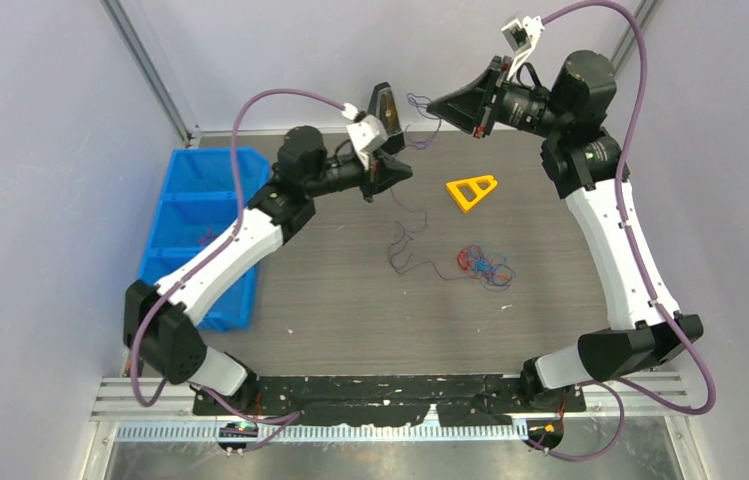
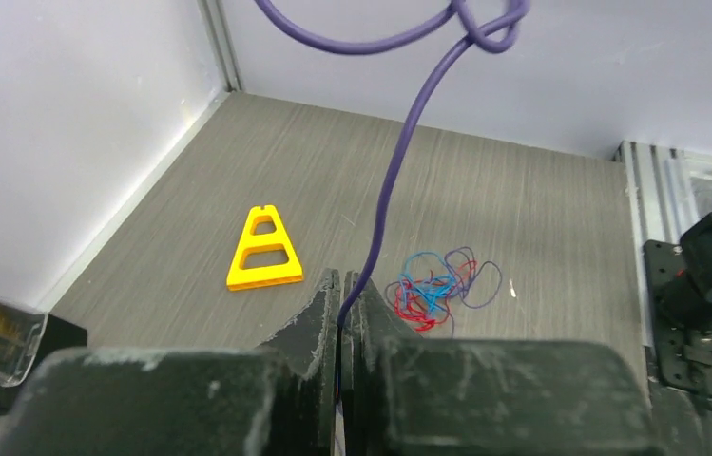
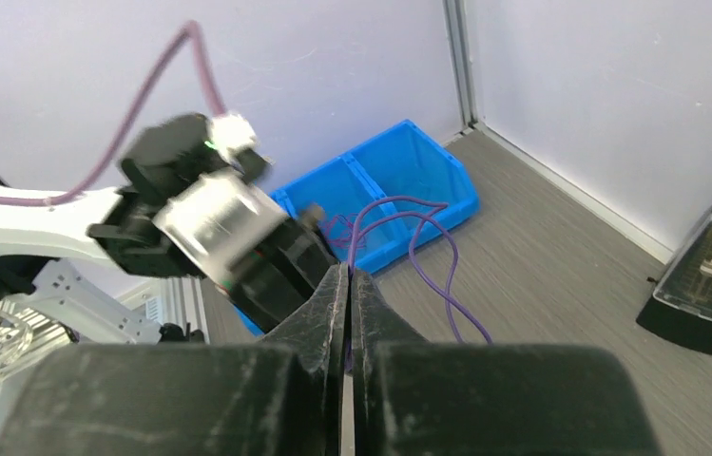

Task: Untangle the cables

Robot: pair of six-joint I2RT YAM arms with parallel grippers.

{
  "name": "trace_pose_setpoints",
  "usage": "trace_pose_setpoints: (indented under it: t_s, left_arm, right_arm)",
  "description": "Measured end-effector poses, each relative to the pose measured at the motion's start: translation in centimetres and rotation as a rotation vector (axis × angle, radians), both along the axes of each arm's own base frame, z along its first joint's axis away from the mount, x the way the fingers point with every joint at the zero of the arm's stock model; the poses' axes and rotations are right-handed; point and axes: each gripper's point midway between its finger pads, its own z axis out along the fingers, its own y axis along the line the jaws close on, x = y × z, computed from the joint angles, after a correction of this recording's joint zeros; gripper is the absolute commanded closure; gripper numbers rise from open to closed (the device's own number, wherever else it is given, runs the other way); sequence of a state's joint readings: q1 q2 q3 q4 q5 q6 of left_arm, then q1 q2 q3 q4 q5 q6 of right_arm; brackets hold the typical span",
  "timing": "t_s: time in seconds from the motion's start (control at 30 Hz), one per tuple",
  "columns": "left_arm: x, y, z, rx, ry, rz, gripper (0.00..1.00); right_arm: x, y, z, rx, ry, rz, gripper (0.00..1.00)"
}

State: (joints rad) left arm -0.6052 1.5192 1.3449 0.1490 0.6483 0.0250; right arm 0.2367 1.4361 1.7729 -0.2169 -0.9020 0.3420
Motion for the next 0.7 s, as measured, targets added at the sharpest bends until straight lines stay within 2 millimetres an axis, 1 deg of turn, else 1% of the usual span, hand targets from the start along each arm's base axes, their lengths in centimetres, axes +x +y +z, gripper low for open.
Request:
trace_pose_setpoints:
  t_s: [0.07, 0.1, 0.17, 0.2, 0.23, 0.27, 0.3, 0.33, 0.37, 0.4, 0.47, 0.53, 0.6, 0.67, 0.7]
  left_arm:
    - [-0.7, 1.5, 1.3, -0.016, 0.011, 0.008, 1.0]
    - [-1.1, 2.7, 2.4, -0.033, 0.014, 0.019, 1.0]
    - [-1.9, 5.6, 5.4, -0.078, -0.004, 0.057, 1.0]
    - [-2.4, 7.4, 7.2, -0.106, -0.019, 0.084, 1.0]
    - [-3.3, 9.3, 9.1, -0.139, -0.038, 0.109, 1.0]
    - [-4.1, 10.7, 10.5, -0.161, -0.05, 0.128, 1.0]
    - [-4.9, 11.7, 11.3, -0.176, -0.059, 0.141, 1.0]
    - [-5.8, 12.7, 12.2, -0.19, -0.069, 0.153, 1.0]
    - [-6.6, 13.7, 12.8, -0.2, -0.077, 0.169, 1.0]
    - [-7.3, 14.7, 13.0, -0.206, -0.079, 0.188, 1.0]
    - [-8.2, 16.5, 12.4, -0.203, -0.061, 0.236, 1.0]
    - [-8.6, 18.9, 10.8, -0.179, -0.031, 0.32, 1.0]
    - [-8.9, 21.8, 8.2, -0.126, 0.01, 0.439, 1.0]
    - [-9.6, 24.7, 5.5, -0.06, 0.041, 0.556, 1.0]
    - [-10.1, 25.7, 4.5, -0.033, 0.055, 0.603, 1.0]
  right_arm:
    - [0.6, -0.1, -0.7, -0.012, 0.007, -0.023, 0.94]
    - [1.0, -0.2, -1.5, -0.023, 0.019, -0.032, 0.94]
    - [1.6, 0.1, -3.8, -0.043, 0.065, -0.038, 0.89]
    - [1.9, 0.4, -5.1, -0.053, 0.093, -0.034, 0.78]
    - [2.2, 1.0, -7.2, -0.068, 0.146, -0.014, 0.69]
    - [1.9, 2.0, -8.1, -0.075, 0.171, 0.016, 0.5]
    - [1.6, 3.5, -9.5, -0.091, 0.198, 0.059, 0.42]
    - [1.4, 4.9, -10.9, -0.107, 0.23, 0.098, 0.29]
    - [1.1, 6.3, -12.1, -0.122, 0.254, 0.139, 0.25]
    - [0.9, 7.5, -13.2, -0.139, 0.277, 0.176, 0.18]
    - [0.7, 9.2, -14.9, -0.164, 0.32, 0.224, 0.14]
    - [0.4, 10.3, -16.1, -0.19, 0.347, 0.261, 0.11]
    - [0.5, 10.3, -16.7, -0.213, 0.352, 0.266, 0.09]
    - [0.7, 9.7, -17.0, -0.241, 0.338, 0.26, 0.08]
    - [0.6, 9.5, -17.1, -0.255, 0.323, 0.26, 0.08]
